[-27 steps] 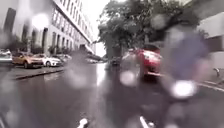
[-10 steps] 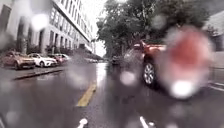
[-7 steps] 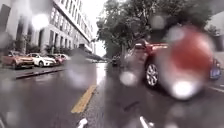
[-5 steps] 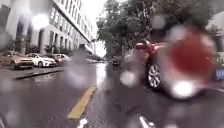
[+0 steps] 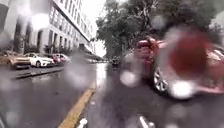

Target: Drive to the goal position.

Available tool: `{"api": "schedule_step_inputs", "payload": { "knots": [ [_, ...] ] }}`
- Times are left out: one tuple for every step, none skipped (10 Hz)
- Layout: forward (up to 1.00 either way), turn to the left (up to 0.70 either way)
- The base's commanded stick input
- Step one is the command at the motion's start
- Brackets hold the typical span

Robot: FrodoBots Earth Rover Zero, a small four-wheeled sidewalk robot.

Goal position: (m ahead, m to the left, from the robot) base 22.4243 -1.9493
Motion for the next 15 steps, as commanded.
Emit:
{"api": "schedule_step_inputs", "payload": {
  "knots": [
    [0.7,0.04],
    [0.7,0.0],
    [0.7,0.0],
    [0.7,0.0],
    [0.7,0.0],
    [0.7,0.0],
    [0.7,0.0],
    [0.7,0.0],
    [0.7,0.0],
    [0.7,0.0],
    [0.7,0.0],
    [0.7,-0.06],
    [0.7,-0.14],
    [0.7,-0.14],
    [0.7,-0.14]
  ]
}}
